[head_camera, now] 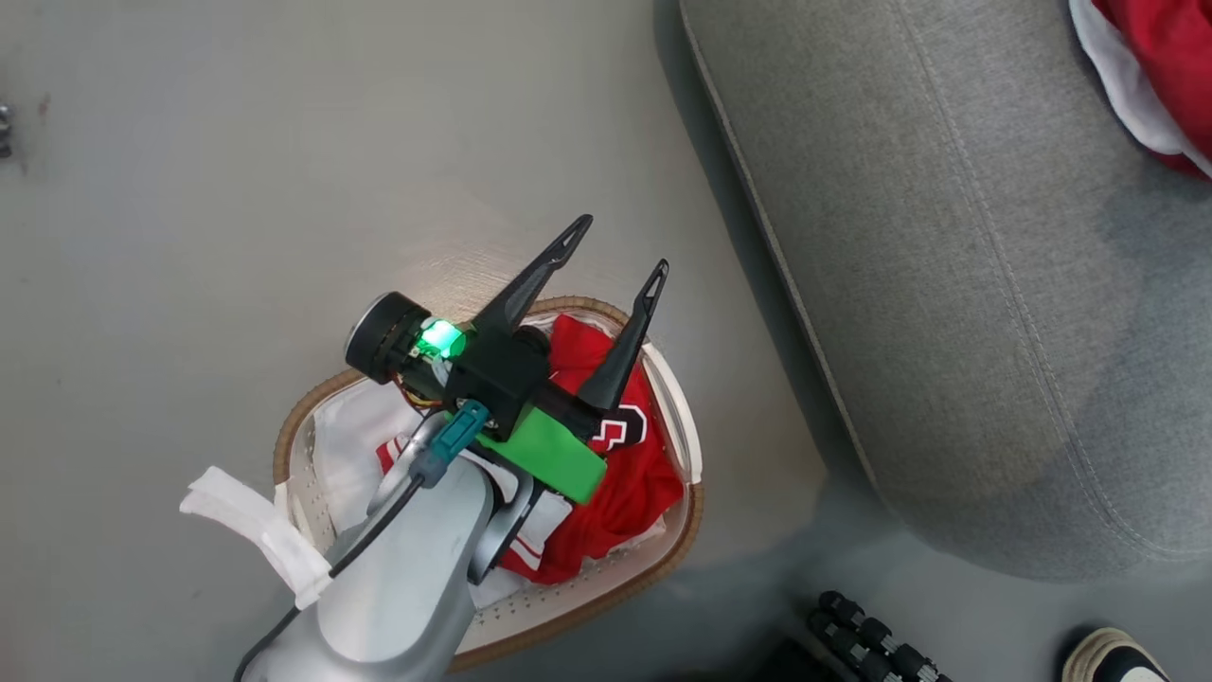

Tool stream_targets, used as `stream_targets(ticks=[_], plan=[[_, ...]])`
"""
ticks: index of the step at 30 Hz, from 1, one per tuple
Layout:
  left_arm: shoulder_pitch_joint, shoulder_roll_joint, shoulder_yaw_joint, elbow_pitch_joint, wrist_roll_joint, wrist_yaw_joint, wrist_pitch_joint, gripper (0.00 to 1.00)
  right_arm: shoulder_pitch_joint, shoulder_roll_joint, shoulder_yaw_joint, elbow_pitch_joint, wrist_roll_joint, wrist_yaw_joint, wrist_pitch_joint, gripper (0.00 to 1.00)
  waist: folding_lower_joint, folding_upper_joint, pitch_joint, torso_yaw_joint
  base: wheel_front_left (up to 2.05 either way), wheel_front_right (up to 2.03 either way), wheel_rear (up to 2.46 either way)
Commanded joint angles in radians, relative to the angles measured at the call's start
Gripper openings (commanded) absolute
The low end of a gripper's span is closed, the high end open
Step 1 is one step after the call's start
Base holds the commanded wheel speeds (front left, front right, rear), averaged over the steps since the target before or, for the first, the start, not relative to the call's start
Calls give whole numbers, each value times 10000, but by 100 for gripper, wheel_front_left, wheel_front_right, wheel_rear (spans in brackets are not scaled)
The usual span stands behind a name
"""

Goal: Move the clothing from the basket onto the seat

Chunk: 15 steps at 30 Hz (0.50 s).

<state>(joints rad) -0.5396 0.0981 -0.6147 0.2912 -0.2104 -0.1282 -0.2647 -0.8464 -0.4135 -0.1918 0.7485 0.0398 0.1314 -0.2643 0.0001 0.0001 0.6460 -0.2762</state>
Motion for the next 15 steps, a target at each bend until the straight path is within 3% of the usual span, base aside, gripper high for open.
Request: stream_targets(ticks=[1,2,9,15], plan=[[-24,-22,67,20,-8,-39,5,100,249,28,-209,52,-63,-12,-2,41,-1,-1,41,148,0,0,0],[26,-37,108,44,-6,-39,5,100,465,80,-379,54,-116,-12,-2,100,-1,-1,-22,134,0,0,0],[355,-20,516,100,113,-36,5,100,1848,645,-1105,-554,-214,-12,-2,100,-1,-1,-690,-22,0,0,0],[838,-100,950,122,153,-35,5,100,3114,1249,-1018,-1415,-52,-14,-2,100,-1,-1,-1523,-45,0,0,0]])
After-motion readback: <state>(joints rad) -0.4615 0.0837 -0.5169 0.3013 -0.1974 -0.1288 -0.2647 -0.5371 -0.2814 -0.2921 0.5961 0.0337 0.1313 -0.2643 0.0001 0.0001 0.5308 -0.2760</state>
